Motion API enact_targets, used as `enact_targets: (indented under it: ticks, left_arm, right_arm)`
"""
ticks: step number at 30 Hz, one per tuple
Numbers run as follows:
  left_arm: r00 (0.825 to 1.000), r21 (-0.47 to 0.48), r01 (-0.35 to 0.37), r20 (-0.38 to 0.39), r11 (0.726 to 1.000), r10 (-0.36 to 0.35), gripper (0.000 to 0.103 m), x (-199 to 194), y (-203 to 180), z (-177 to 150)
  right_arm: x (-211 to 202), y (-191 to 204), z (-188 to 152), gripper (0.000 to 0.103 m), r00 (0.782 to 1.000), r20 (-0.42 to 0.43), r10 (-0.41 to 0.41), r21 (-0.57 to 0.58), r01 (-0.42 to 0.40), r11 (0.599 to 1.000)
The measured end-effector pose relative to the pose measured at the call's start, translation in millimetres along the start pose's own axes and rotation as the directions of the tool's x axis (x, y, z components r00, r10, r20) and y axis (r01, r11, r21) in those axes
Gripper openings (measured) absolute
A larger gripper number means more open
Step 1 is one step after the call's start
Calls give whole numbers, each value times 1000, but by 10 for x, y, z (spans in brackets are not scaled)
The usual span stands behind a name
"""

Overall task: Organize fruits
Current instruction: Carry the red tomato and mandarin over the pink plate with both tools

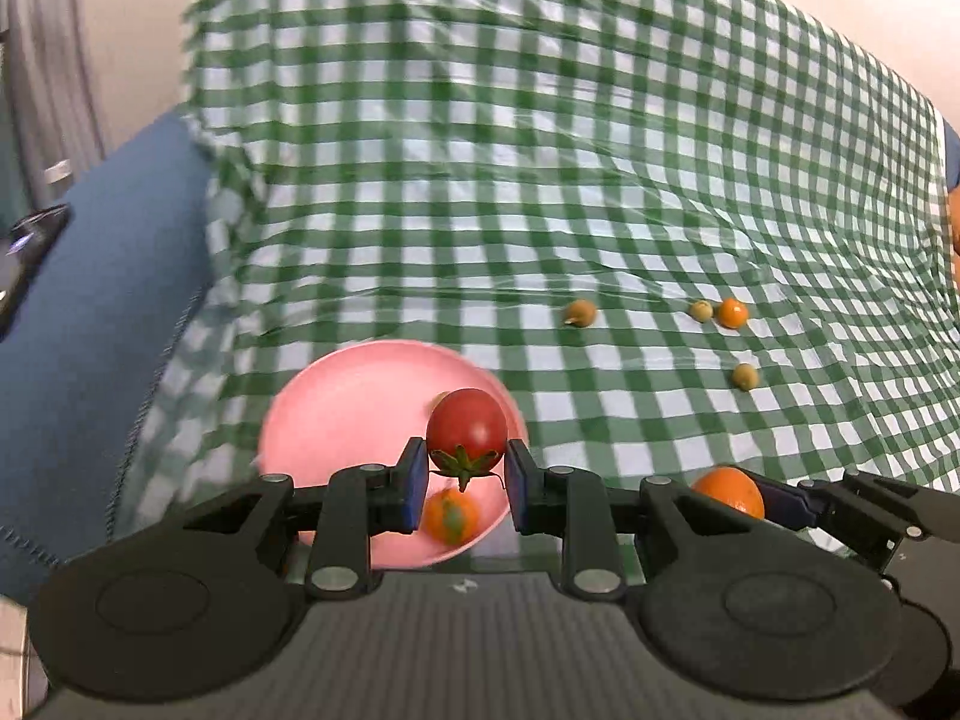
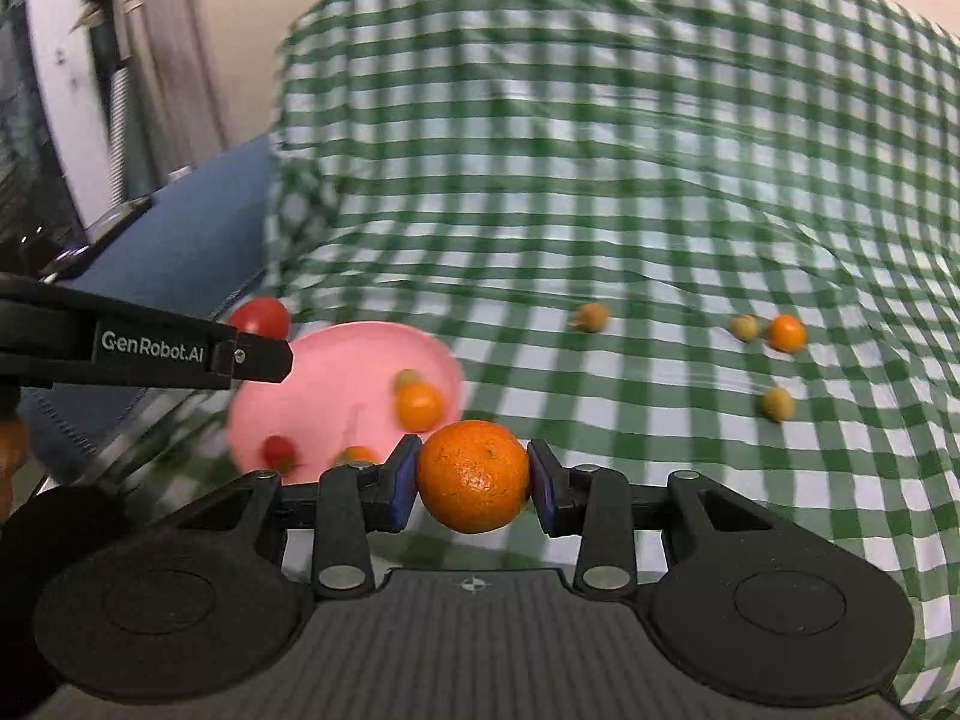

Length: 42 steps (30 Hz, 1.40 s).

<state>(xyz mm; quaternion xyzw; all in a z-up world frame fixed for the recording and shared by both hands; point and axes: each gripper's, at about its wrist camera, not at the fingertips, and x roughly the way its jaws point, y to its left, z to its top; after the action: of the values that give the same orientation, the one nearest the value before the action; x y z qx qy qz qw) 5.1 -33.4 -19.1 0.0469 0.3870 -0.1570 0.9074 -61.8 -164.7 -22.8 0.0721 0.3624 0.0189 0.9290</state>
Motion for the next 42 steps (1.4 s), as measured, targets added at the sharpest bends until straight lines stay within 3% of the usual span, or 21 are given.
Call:
enact_targets:
  ticks: [5,13,21,26,42]
  left_arm:
    - [999,-36,-5,32,999,6,30,-298,292,-138]
    - [998,-85,1,63,996,5,30,-501,476,-242]
    - [997,-98,0,82,995,8,30,-644,488,-253]
    - [994,-102,-19,109,995,30,30,-759,522,-267]
    - [992,-102,-7,122,995,19,30,-807,530,-303]
  right_arm:
    - [-132,340,-2,39,1000,5,27,-27,-27,999]
    - [-319,531,17,39,999,34,-16,-65,18,998]
    - [-325,560,13,39,999,40,-34,-70,37,997]
    - [-417,628,-2,39,995,96,-22,-90,31,995]
    - [-498,566,-47,39,993,107,-40,-67,47,997]
